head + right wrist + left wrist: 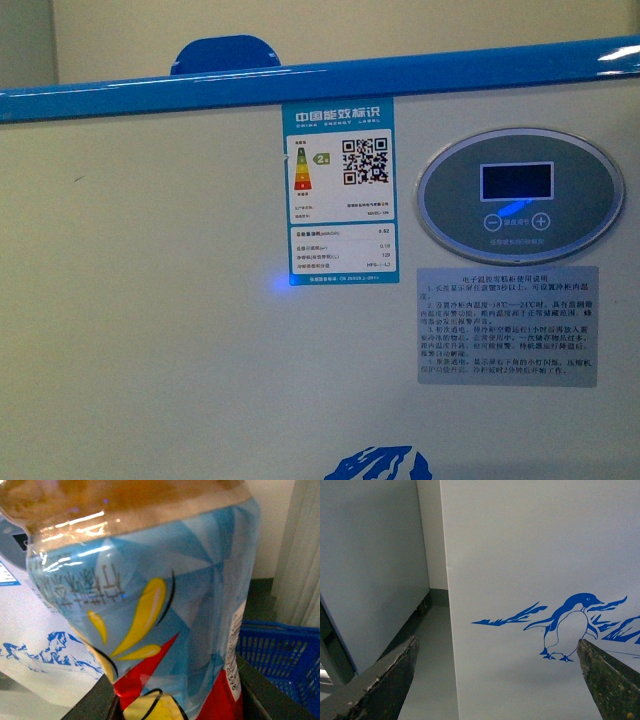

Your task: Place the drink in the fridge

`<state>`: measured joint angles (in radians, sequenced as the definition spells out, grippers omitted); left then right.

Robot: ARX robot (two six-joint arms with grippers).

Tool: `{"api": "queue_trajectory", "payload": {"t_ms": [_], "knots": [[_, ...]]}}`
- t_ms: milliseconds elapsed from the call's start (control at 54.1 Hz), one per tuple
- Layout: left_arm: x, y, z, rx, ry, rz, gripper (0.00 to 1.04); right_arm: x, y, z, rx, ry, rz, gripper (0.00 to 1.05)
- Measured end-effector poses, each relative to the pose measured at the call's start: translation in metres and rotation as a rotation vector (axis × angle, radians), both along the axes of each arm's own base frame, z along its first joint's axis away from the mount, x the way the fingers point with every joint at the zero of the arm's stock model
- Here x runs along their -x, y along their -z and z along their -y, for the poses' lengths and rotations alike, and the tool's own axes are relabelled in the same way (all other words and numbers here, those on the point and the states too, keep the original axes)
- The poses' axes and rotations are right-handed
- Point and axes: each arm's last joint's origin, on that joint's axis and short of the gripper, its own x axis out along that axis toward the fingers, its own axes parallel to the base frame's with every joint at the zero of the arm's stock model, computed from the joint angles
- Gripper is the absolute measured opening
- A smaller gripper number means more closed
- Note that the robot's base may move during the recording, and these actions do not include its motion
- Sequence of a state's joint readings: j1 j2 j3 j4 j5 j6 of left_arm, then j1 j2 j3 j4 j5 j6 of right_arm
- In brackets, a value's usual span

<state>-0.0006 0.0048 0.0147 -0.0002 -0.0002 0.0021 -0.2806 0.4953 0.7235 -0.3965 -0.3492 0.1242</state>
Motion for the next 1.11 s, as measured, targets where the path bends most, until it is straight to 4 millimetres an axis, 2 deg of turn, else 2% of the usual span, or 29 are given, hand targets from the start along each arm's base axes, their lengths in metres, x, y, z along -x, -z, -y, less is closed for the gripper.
{"api": "queue_trajectory", "payload": {"t_ms": [148,370,554,850,1109], "knots": [[0.0,0.0,0.0,0.0,0.0,0.0,0.97,0.006,0.004,-0.016,0.027,-0.01,0.066,0.41],[0.0,0.0,0.0,0.0,0.0,0.0,0.97,0.003,0.017,-0.025,0.037,-0.014,0.055,0.41],[0.0,0.0,0.0,0.0,0.0,0.0,0.97,0.001,0.026,-0.023,0.041,0.043,0.056,0.41],[0.0,0.0,0.0,0.0,0.0,0.0,0.97,0.002,0.027,-0.006,0.015,0.222,0.105,0.41],[0.0,0.0,0.0,0.0,0.0,0.0,0.97,0.003,0.027,-0.007,0.002,0.212,0.107,0.41]]}}
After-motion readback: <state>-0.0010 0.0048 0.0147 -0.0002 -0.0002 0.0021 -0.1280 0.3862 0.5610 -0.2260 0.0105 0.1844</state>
